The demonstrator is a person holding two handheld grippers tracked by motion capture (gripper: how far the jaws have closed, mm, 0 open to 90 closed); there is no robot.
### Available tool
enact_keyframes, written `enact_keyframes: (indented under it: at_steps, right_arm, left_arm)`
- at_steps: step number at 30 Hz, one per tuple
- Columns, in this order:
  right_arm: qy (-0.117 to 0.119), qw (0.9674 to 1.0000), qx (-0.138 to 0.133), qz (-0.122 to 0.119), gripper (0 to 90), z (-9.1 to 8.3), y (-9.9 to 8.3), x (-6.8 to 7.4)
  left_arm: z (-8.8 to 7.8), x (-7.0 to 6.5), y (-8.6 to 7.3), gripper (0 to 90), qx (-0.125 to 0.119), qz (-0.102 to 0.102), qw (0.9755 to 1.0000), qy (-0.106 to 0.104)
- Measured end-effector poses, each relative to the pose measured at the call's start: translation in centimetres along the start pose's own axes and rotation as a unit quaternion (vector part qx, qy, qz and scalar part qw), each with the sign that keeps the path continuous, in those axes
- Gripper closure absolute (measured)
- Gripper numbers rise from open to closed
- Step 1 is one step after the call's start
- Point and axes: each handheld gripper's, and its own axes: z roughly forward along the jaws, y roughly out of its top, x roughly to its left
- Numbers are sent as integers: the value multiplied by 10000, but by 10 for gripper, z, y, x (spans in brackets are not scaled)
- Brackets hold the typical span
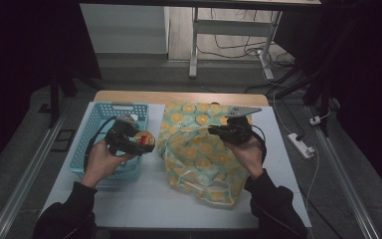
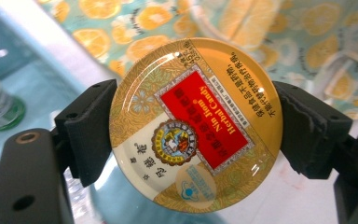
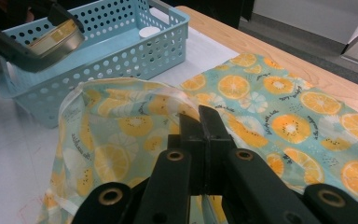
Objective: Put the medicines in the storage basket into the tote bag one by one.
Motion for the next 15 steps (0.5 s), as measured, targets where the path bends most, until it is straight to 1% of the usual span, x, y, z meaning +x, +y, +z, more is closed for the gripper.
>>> enact_keyframes:
  at_steps: [5, 15]
  right_arm:
    - [-2, 10000, -17, 4, 900, -1, 0, 0]
    - [-14, 10000, -28, 0, 900, -2, 0, 0]
  left_arm:
    - [4, -12, 6, 204, -9, 173, 9998, -104]
    - [18, -29, 18, 203, -24, 351, 9986, -399]
